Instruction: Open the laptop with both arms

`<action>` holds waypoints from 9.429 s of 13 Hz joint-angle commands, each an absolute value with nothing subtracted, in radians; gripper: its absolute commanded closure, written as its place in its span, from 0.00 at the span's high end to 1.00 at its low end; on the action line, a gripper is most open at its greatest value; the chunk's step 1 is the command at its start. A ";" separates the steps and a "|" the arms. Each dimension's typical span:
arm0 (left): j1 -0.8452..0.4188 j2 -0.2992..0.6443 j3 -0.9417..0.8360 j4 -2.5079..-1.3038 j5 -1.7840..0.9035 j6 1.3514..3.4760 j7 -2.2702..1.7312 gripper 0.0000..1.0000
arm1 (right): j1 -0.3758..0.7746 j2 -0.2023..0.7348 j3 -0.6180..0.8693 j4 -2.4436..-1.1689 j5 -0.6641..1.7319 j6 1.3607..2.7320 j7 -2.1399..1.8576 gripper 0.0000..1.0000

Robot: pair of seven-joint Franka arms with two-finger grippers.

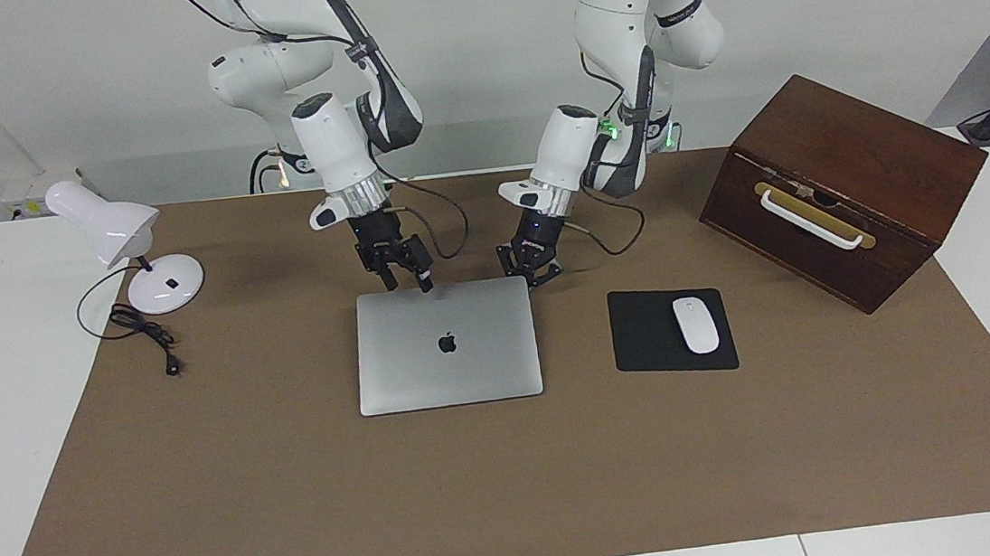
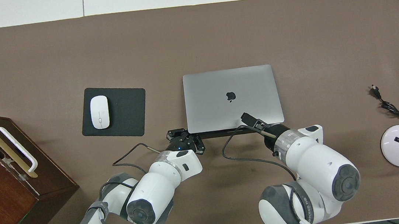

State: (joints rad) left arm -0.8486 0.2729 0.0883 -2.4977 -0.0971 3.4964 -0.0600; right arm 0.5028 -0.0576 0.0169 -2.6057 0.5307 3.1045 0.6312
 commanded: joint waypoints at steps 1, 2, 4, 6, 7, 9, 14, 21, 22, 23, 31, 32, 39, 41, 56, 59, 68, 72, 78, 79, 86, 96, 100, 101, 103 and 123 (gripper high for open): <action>-0.851 0.354 0.104 -2.457 -0.094 3.505 -0.048 0.00 | 0.477 -0.019 0.023 -2.547 0.552 3.086 0.580 1.00; -0.851 0.354 0.104 -2.457 -0.094 3.504 -0.048 0.00 | 0.476 -0.003 0.023 -2.540 0.554 3.088 0.571 1.00; -0.851 0.357 0.104 -2.457 -0.094 3.505 -0.048 0.00 | 0.469 0.015 0.023 -2.525 0.552 3.088 0.569 1.00; -0.851 0.357 0.104 -2.457 -0.094 3.505 -0.048 0.00 | 0.465 0.021 0.023 -2.508 0.552 3.086 0.568 1.00; -0.851 0.357 0.104 -2.457 -0.094 3.505 -0.048 0.00 | 0.463 0.031 0.023 -2.493 0.552 3.085 0.566 1.00; -0.851 0.357 0.104 -2.457 -0.094 3.505 -0.048 0.00 | 0.448 0.041 0.023 -2.470 0.552 3.076 0.545 1.00; -0.851 0.359 0.104 -2.457 -0.094 3.505 -0.048 0.00 | 0.449 0.054 0.023 -2.418 0.552 3.019 0.548 1.00; -0.850 0.364 0.104 -2.457 -0.094 3.504 -0.048 0.00 | 0.433 0.092 0.018 -2.287 0.551 2.912 0.551 1.00; -0.851 0.364 0.104 -2.457 -0.094 3.505 -0.048 0.00 | 0.430 0.097 0.018 -2.269 0.548 2.892 0.551 1.00; -0.851 0.364 0.104 -2.457 -0.094 3.504 -0.048 0.00 | 0.430 0.107 0.017 -2.252 0.545 2.881 0.551 1.00; -0.850 0.365 0.104 -2.457 -0.092 3.505 -0.046 0.00 | 0.401 0.138 0.012 -2.146 0.499 2.792 0.546 1.00; -0.850 0.365 0.104 -2.457 -0.094 3.505 -0.048 0.00 | 0.384 0.155 0.014 -2.113 0.461 2.760 0.546 1.00; -0.850 0.367 0.104 -2.457 -0.092 3.505 -0.048 0.00 | 0.296 0.210 0.017 -1.919 0.338 2.570 0.541 1.00; -0.848 0.367 0.104 -2.457 -0.092 3.505 -0.046 0.00 | 0.284 0.222 0.017 -1.888 0.307 2.543 0.529 1.00; -0.847 0.373 0.104 -2.457 -0.092 3.505 -0.043 0.00 | 0.221 0.267 0.017 -1.718 0.192 2.387 0.367 1.00; -0.847 0.373 0.104 -2.457 -0.092 3.504 -0.043 0.00 | 0.206 0.279 0.017 -1.690 0.175 2.373 0.353 1.00; -0.847 0.373 0.103 -2.448 -0.095 3.505 -0.044 0.00 | 0.166 0.291 0.015 -1.655 0.167 2.309 0.269 1.00; -0.845 0.373 0.103 -2.447 -0.104 3.504 -0.055 0.00 | 0.108 0.288 0.014 -1.557 0.131 2.102 0.167 1.00; -0.850 0.348 0.100 -2.434 -0.107 3.504 -0.178 0.00 | 0.045 0.227 0.012 -1.493 -0.024 1.807 -0.026 1.00; -0.851 0.336 0.100 -2.434 -0.107 3.504 -0.199 0.00 | 0.038 0.210 0.011 -1.494 -0.043 1.778 -0.059 1.00; -0.841 0.161 0.101 -2.436 -0.109 3.319 -0.298 0.00 | -0.139 0.135 0.012 -1.531 -0.044 1.717 -0.311 1.00; -0.729 -0.072 0.109 -2.308 -0.109 2.635 -0.321 0.44 | -0.141 0.038 0.017 -1.695 0.012 1.786 -0.150 1.00; -0.623 -0.098 0.109 -2.123 -0.097 2.305 -0.314 1.00 | -0.141 0.038 0.025 -1.689 0.014 1.786 -0.072 1.00; -0.608 -0.110 0.107 -2.099 -0.098 2.263 -0.318 1.00 | -0.140 0.037 0.026 -1.687 0.014 1.783 -0.054 1.00; -0.578 -0.147 0.109 -2.095 -0.095 2.203 -0.311 1.00 | -0.137 0.035 0.026 -1.687 0.014 1.775 0.006 1.00; -0.128 -0.199 0.112 -1.824 0.003 1.783 0.009 1.00 | -0.049 0.020 0.026 -1.687 0.014 1.782 0.023 1.00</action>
